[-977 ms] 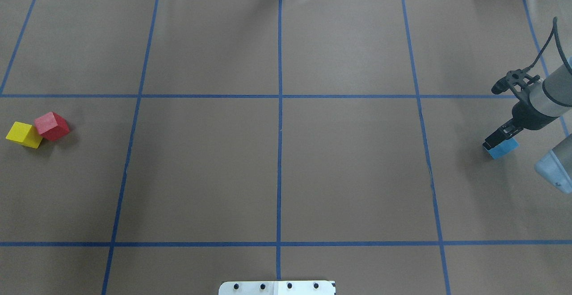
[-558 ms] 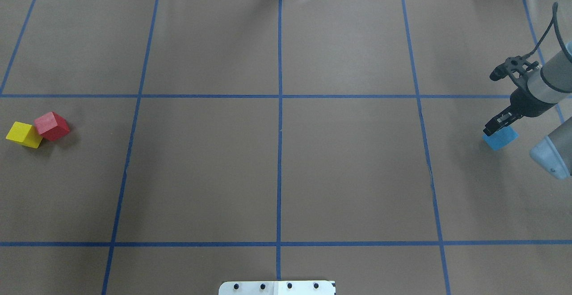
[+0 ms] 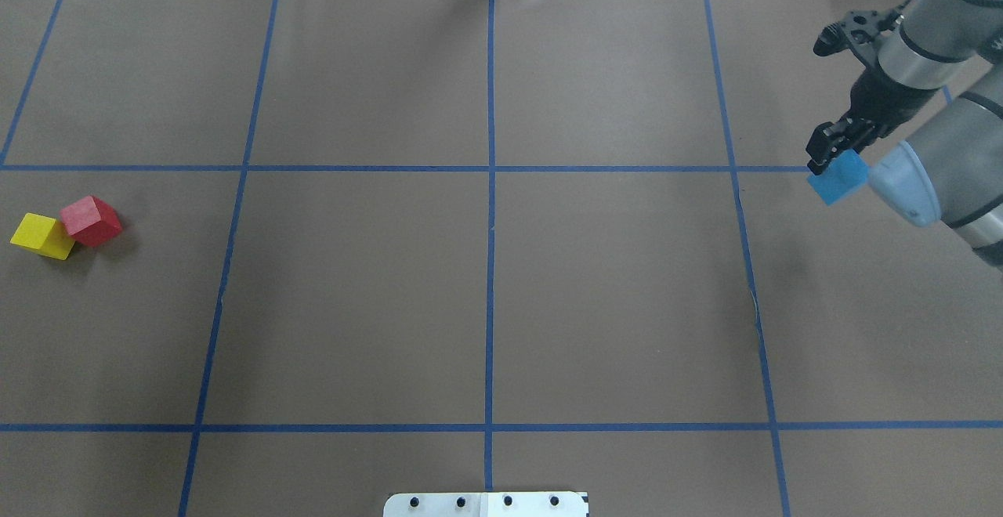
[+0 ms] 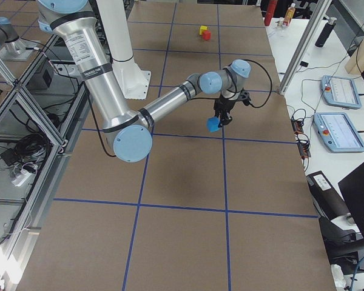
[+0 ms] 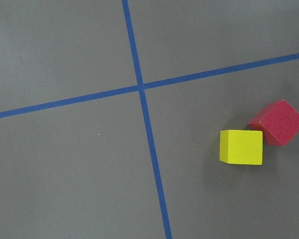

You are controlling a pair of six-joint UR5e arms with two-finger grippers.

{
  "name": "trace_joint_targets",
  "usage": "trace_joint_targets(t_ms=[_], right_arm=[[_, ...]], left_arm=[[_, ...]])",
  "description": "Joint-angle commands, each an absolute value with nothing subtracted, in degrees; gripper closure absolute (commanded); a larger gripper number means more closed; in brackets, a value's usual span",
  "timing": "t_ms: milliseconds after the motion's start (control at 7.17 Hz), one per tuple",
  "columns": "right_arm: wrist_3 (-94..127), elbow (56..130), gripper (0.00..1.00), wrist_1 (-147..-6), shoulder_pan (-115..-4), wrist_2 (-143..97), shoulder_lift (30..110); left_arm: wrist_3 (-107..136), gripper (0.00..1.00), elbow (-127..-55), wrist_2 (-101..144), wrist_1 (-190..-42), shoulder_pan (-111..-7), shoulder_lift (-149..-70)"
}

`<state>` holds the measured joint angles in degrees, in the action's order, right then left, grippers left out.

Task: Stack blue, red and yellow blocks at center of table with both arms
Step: 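Carry the blue cube with the right gripper to the table center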

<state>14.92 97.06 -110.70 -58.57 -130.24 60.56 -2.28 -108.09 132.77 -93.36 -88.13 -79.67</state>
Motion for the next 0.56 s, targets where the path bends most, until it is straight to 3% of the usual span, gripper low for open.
trace_joint_targets(t_ms=[0, 419], right_arm=[[33.7, 87.7, 1.00, -112.7, -52.2, -131.7, 45.0], [60.6, 70.0, 1.00, -90.7, -43.1, -131.1, 35.1]], left_arm=[[-2.3, 0.00, -108.2, 132.5, -93.3, -88.1, -79.7], [-2.3, 0.00, -108.2, 132.5, -93.3, -88.1, -79.6]])
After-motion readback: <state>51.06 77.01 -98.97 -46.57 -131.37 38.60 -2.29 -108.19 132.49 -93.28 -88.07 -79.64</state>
